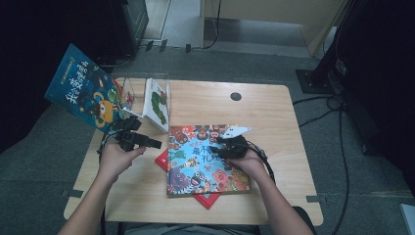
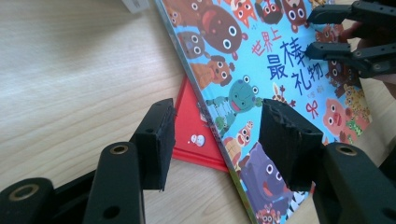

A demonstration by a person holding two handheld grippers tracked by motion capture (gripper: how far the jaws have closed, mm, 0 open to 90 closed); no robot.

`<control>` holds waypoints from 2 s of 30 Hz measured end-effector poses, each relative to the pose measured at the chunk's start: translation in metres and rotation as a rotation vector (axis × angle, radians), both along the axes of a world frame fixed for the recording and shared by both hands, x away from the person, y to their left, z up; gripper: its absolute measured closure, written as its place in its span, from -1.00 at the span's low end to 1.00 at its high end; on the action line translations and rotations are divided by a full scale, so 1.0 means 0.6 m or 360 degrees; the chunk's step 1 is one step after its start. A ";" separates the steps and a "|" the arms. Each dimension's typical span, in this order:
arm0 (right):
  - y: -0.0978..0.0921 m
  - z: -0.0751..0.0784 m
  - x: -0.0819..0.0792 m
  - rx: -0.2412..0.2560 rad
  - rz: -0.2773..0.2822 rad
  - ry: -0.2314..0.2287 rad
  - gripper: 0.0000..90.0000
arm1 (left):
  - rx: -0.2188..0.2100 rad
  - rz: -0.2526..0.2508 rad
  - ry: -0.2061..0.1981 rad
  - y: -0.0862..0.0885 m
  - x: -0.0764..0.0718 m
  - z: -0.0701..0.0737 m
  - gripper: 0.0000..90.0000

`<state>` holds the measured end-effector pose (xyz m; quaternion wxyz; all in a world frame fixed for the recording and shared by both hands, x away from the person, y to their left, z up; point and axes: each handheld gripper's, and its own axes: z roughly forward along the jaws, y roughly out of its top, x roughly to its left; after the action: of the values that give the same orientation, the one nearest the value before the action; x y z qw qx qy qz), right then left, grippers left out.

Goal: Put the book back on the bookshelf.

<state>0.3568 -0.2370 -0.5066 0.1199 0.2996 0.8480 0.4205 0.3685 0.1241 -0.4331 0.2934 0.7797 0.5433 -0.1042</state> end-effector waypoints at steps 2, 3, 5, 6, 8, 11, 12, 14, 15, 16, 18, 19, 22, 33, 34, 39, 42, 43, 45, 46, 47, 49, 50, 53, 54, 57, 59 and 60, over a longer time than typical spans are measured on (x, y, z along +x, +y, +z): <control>0.000 0.000 0.000 0.0001 -0.0002 0.0002 0.13 | -0.0001 -0.0007 0.0009 -0.004 -0.001 -0.012 0.04; 0.000 0.000 0.000 0.0000 -0.0001 0.0000 0.12 | -0.0004 -0.0011 0.0015 -0.006 -0.002 -0.017 0.04; 0.000 0.000 0.000 -0.0001 -0.0001 -0.0006 0.13 | -0.0006 -0.0019 0.0024 -0.011 -0.003 -0.025 0.05; 0.000 0.000 0.000 -0.0004 0.0000 -0.0008 0.13 | -0.0003 -0.0022 0.0021 -0.014 -0.003 -0.029 0.05; 0.000 -0.001 0.000 -0.0005 0.0002 -0.0013 0.13 | 0.0011 -0.0033 0.0011 -0.019 -0.005 -0.036 0.10; 0.000 -0.001 -0.001 -0.0006 0.0003 -0.0016 0.13 | 0.0030 -0.0047 -0.0021 -0.028 -0.010 -0.048 0.27; 0.000 -0.001 -0.001 -0.0007 0.0006 -0.0021 0.13 | 0.0047 -0.0048 -0.0029 -0.030 -0.012 -0.051 0.35; 0.000 -0.001 -0.002 -0.0005 -0.0002 -0.0021 0.13 | 0.0048 -0.0033 -0.0027 -0.032 -0.014 -0.057 0.37; -0.001 -0.001 -0.002 -0.0006 -0.0009 -0.0016 0.13 | 0.0028 -0.0026 -0.0023 -0.032 -0.014 -0.061 0.38; -0.002 -0.001 -0.002 -0.0002 -0.0013 -0.0017 0.15 | 0.0024 -0.0028 -0.0024 -0.031 -0.015 -0.063 0.43; -0.004 -0.001 -0.002 0.0017 -0.0033 -0.0008 0.20 | 0.0039 -0.0042 -0.0037 -0.032 -0.017 -0.070 0.54; -0.005 -0.001 -0.002 0.0020 -0.0042 -0.0001 0.23 | 0.0046 -0.0049 -0.0043 -0.032 -0.018 -0.074 0.62; -0.014 0.001 -0.002 0.0036 -0.0069 0.0037 0.36 | 0.0038 -0.0058 -0.0051 -0.033 -0.020 -0.082 0.71; -0.072 0.006 -0.007 0.0006 -0.0302 0.0069 0.84 | 0.0025 -0.0103 -0.0081 -0.042 -0.021 -0.094 1.00; -0.080 0.006 -0.007 0.0011 -0.0333 0.0074 0.88 | 0.0024 -0.0100 -0.0080 -0.042 -0.021 -0.095 1.00; -0.116 0.007 -0.008 0.0005 -0.0508 0.0071 0.93 | 0.0025 -0.0104 -0.0081 -0.042 -0.022 -0.095 1.00; -0.130 0.006 -0.008 0.0016 -0.0575 0.0088 0.93 | 0.0010 -0.0100 -0.0076 -0.041 -0.022 -0.096 1.00; -0.133 0.005 -0.008 0.0001 -0.0591 0.0095 0.93 | -0.0006 -0.0087 -0.0076 -0.040 -0.023 -0.097 1.00; -0.136 0.002 -0.006 -0.0004 -0.0597 0.0117 0.93 | -0.0019 -0.0076 -0.0076 -0.039 -0.025 -0.098 1.00; -0.136 0.001 -0.005 -0.0001 -0.0595 0.0129 0.93 | -0.0020 -0.0077 -0.0076 -0.039 -0.027 -0.099 1.00; -0.135 0.000 -0.004 -0.0004 -0.0586 0.0133 0.93 | -0.0019 -0.0081 -0.0073 -0.039 -0.029 -0.098 1.00; -0.131 -0.001 -0.003 -0.0015 -0.0582 0.0134 0.98 | -0.0014 -0.0083 -0.0072 -0.039 -0.032 -0.098 1.00; -0.130 -0.001 -0.002 -0.0020 -0.0582 0.0129 0.98 | -0.0020 -0.0074 -0.0072 -0.040 -0.034 -0.098 1.00; -0.132 -0.001 0.000 -0.0003 -0.0580 0.0149 0.98 | -0.0027 -0.0065 -0.0070 -0.039 -0.038 -0.099 1.00; -0.132 -0.001 0.000 -0.0001 -0.0579 0.0154 1.00 | -0.0026 -0.0060 -0.0076 -0.040 -0.039 -0.099 1.00; -0.130 0.000 0.002 -0.0011 -0.0581 0.0157 1.00 | -0.0015 -0.0057 -0.0081 -0.041 -0.043 -0.098 1.00; -0.130 0.000 0.004 -0.0010 -0.0582 0.0163 1.00 | -0.0024 -0.0053 -0.0078 -0.040 -0.045 -0.099 1.00; -0.130 0.000 0.005 -0.0009 -0.0580 0.0163 1.00 | -0.0027 -0.0049 -0.0078 -0.040 -0.046 -0.099 1.00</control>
<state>0.3598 -0.3151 -0.5065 0.1515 0.4691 0.7858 0.3735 0.3412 0.1002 -0.4927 0.3116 0.7877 0.5230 -0.0943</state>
